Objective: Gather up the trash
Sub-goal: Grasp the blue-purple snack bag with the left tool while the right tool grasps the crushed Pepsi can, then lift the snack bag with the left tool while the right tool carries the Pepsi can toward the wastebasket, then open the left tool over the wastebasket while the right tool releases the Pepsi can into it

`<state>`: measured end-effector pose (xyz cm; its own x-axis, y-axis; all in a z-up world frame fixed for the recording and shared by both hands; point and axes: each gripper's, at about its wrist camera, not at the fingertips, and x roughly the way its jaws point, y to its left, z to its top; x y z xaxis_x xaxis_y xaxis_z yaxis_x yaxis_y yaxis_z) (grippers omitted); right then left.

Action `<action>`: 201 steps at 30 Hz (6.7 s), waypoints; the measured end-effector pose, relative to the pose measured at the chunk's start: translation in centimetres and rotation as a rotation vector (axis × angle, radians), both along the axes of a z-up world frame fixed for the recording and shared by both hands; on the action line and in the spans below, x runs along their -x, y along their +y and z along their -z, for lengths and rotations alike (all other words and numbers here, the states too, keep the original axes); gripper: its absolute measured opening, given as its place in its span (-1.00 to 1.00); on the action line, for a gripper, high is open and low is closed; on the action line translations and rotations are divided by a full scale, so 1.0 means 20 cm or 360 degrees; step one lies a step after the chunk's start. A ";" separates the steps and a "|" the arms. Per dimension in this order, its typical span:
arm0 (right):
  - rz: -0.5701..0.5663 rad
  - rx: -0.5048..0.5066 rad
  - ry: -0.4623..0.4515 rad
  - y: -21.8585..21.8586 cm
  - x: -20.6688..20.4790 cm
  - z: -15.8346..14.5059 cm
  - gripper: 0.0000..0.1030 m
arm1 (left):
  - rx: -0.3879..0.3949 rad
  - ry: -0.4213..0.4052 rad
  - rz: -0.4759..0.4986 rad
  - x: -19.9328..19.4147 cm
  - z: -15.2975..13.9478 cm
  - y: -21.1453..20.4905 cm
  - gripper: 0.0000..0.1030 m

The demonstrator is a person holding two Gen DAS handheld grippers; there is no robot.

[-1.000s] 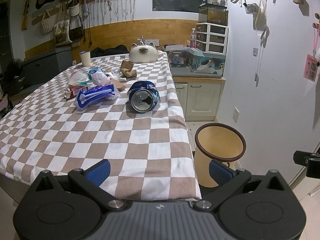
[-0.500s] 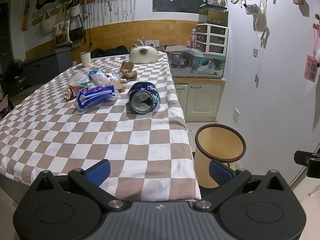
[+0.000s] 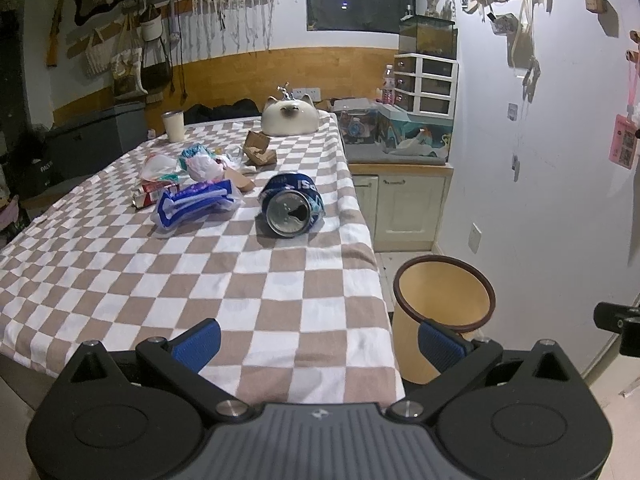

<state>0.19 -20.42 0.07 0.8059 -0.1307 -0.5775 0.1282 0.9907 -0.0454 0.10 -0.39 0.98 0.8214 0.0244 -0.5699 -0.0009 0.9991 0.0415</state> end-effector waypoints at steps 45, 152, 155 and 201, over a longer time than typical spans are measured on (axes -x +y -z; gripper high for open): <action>-0.1540 -0.0346 -0.0243 0.66 -1.53 -0.05 1.00 | -0.0038 0.0093 -0.0018 -1.09 0.02 0.85 1.00; -0.0360 -0.0367 -0.0095 -0.43 -0.75 0.07 0.47 | 0.0208 -0.0139 0.0489 -0.84 0.10 -0.40 -0.45; -0.0295 -0.0382 -0.0076 -0.54 -0.77 0.13 0.47 | 0.0226 -0.0081 0.0513 -0.92 0.17 -0.52 -0.45; -0.0098 -0.0765 0.0527 -0.75 -2.09 1.20 0.48 | 0.0230 0.0655 0.0553 -2.09 1.49 -0.99 0.63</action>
